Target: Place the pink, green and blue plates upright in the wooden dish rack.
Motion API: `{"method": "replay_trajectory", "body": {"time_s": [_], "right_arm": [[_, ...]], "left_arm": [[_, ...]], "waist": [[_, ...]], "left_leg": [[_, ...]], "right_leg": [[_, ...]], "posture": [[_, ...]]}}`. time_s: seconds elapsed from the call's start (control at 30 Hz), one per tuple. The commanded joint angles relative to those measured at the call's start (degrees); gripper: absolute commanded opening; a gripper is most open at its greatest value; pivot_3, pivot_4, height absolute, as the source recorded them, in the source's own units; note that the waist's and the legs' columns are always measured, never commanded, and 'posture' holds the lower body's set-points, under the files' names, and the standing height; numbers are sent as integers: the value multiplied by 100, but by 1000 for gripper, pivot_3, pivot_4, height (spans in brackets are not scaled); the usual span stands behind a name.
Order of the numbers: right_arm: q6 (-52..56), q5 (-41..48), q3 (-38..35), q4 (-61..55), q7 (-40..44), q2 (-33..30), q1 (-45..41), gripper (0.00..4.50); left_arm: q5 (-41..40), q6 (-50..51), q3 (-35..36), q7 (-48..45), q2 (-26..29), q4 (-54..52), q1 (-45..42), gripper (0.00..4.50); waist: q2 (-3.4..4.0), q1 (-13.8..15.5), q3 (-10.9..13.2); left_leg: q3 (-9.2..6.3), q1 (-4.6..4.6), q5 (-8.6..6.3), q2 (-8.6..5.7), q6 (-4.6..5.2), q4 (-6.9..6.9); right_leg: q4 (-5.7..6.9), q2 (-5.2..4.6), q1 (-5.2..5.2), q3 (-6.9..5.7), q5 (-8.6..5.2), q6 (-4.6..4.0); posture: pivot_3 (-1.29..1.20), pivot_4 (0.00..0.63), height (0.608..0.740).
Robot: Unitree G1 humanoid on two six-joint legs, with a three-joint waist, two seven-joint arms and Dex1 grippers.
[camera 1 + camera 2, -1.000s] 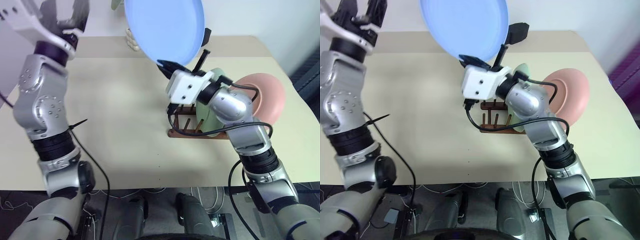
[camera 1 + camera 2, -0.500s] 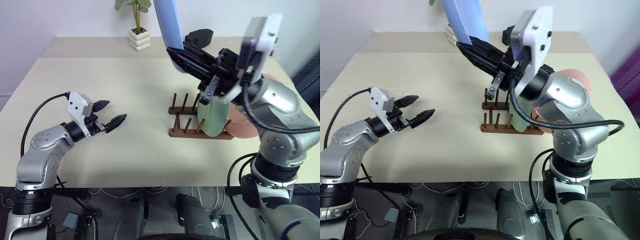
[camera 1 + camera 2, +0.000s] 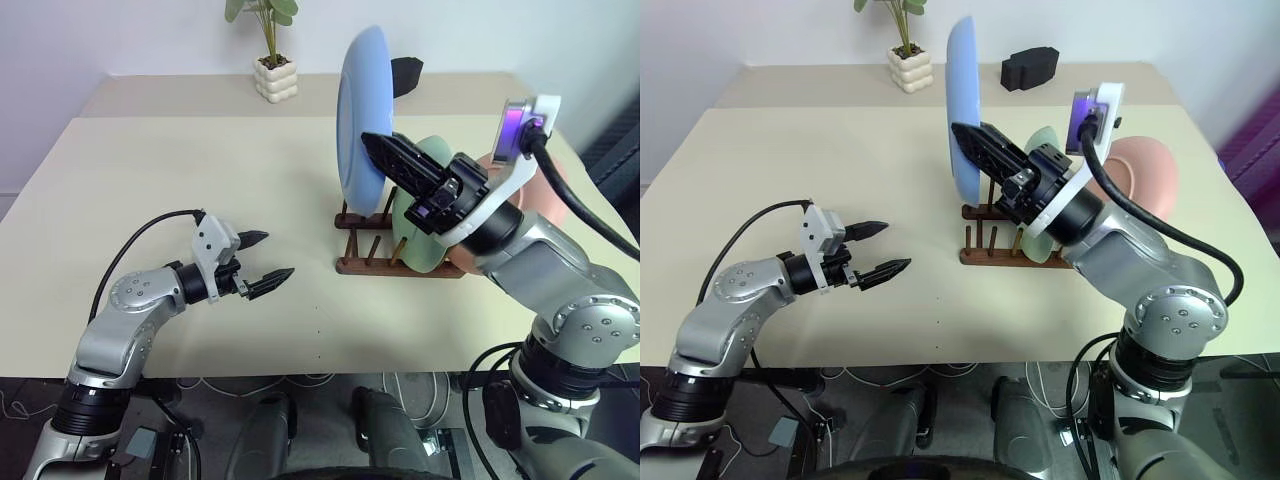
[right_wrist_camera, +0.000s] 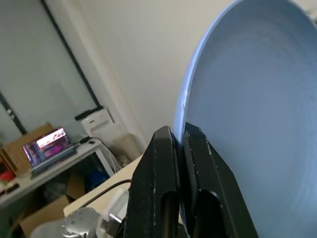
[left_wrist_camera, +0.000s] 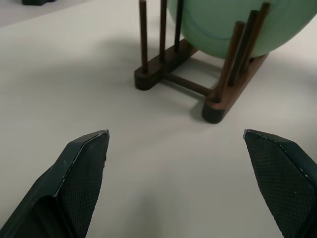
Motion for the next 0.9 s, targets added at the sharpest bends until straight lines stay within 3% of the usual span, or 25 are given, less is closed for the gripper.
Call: {"method": "replay_trajectory", "body": {"time_s": [0.03, 0.87, 0.9], "right_arm": [[-306, 376, 52, -106, -239, -199, 66, 0], [-1216, 866, 569, 129, -719, -543, 824, 0], [-1224, 861, 580, 132, -712, -555, 828, 317]], "left_arm": [[12, -91, -3, 3, -24, -229, -121, 4460], [117, -243, -25, 89, -169, -162, -101, 4460], [124, -252, -23, 91, -175, -154, -102, 4491]], "waist": [[0, -4, 0], [-1, 2, 0], [0, 1, 0]], "left_leg": [[0, 0, 0, 0, 0, 1], [1, -1, 0, 6, 1, 0], [1, -1, 0, 7, 1, 0]], "right_leg": [[-1, 0, 0, 0, 0, 0], [-15, 7, 4, 3, -1, -1], [-15, 8, 4, 3, -1, -1]], "posture": [[0, 150, 736], [0, 150, 736], [0, 150, 736]]}}
